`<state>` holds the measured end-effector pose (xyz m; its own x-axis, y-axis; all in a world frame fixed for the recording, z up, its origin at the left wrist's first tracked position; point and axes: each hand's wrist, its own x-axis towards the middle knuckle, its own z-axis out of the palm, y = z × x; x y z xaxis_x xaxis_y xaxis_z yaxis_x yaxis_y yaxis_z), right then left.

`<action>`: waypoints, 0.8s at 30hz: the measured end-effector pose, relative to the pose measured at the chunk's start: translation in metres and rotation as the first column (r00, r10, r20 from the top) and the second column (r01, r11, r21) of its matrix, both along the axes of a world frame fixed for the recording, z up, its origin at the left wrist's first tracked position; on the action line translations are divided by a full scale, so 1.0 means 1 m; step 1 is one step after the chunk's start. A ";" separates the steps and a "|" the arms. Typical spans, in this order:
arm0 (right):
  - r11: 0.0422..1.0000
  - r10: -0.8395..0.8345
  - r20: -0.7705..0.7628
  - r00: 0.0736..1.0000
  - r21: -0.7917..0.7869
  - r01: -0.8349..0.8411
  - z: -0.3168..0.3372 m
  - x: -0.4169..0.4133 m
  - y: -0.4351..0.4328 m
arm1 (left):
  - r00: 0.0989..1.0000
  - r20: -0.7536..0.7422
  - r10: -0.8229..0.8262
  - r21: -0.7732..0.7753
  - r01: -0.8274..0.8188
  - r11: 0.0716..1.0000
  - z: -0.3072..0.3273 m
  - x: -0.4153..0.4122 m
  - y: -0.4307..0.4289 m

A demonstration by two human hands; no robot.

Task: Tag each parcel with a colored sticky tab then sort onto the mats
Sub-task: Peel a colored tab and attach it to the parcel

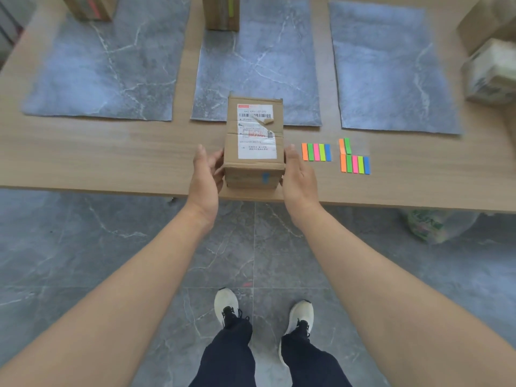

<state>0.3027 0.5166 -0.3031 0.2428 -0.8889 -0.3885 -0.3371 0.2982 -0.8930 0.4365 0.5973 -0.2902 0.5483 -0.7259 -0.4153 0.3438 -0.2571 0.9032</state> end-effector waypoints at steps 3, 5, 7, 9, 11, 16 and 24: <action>1.000 -0.018 -0.012 1.000 -0.009 0.018 0.024 -0.003 0.001 | 1.000 -0.001 -0.012 0.017 0.012 1.000 0.017 0.000 0.000; 0.999 -0.022 -0.005 1.000 -0.035 0.021 0.040 -0.005 0.000 | 1.000 0.008 -0.016 0.013 0.016 1.000 0.035 -0.001 0.000; 0.997 -0.025 0.004 1.000 -0.069 0.025 0.062 -0.004 -0.005 | 0.999 0.033 -0.004 -0.004 0.004 1.000 0.056 -0.001 -0.003; 0.993 -0.026 0.020 0.999 -0.118 0.029 0.088 -0.003 -0.011 | 0.998 0.058 0.009 -0.042 -0.007 0.999 0.080 0.000 -0.007; 0.987 -0.030 0.060 0.998 -0.157 0.039 0.115 -0.003 -0.018 | 0.997 0.074 0.020 -0.092 -0.013 0.996 0.108 -0.001 -0.011; 0.969 -0.031 0.100 0.994 -0.242 0.055 0.183 -0.008 -0.033 | 0.987 0.160 0.014 -0.187 0.016 0.982 0.178 -0.005 -0.022; 0.938 -0.025 0.136 0.990 -0.341 0.070 0.287 -0.035 -0.051 | 0.973 0.231 -0.005 -0.276 0.071 0.959 0.279 -0.026 -0.041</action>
